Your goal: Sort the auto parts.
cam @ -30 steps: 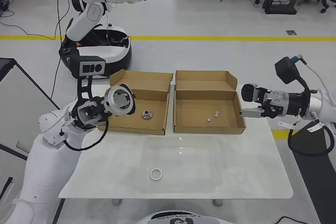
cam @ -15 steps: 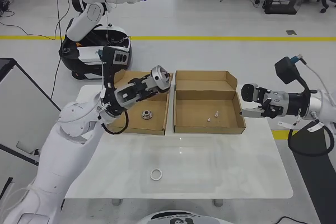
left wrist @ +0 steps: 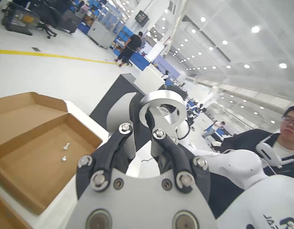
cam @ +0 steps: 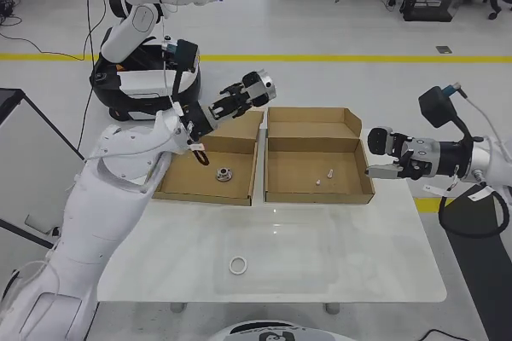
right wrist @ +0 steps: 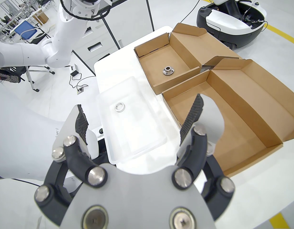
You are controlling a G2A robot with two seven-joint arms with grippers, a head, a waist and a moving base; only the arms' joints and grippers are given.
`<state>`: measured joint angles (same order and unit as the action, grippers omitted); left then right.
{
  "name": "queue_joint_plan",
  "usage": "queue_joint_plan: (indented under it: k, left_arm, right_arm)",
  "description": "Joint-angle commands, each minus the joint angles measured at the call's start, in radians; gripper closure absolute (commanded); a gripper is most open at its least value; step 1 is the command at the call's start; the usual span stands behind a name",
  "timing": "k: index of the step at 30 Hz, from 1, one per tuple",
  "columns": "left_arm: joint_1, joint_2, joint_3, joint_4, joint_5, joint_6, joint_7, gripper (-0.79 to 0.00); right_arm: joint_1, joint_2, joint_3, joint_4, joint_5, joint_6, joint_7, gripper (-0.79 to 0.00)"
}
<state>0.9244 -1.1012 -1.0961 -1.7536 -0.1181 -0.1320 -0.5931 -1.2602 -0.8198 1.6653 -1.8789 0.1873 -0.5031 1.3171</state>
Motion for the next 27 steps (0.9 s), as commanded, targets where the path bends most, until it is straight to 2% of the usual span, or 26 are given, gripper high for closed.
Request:
queue_joint_plan:
  k: [1,7,10,18,27]
  left_arm:
    - [-0.003,-0.002,0.02,0.005,0.079,0.056,0.015,0.0]
    - [0.002,-0.002,0.064,0.005,0.303,0.203,0.037,0.0]
    - [0.002,0.0,0.093,-0.001,0.429,0.249,0.012,0.0]
    - [-0.005,-0.017,0.134,0.003,0.485,0.367,0.027,0.0]
    - [-0.005,-0.018,0.134,0.002,0.482,0.368,0.034,0.0]
  right_arm:
    - [0.0,0.0,0.0,0.0,0.0,0.0,0.0,-0.785]
    - [0.0,0.0,0.0,0.0,0.0,0.0,0.0,-0.785]
    - [0.0,0.0,0.0,0.0,0.0,0.0,0.0,-0.785]
    - [0.0,0.0,0.0,0.0,0.0,0.0,0.0,-0.785]
    - [0.0,0.0,0.0,0.0,0.0,0.0,0.0,-0.785]
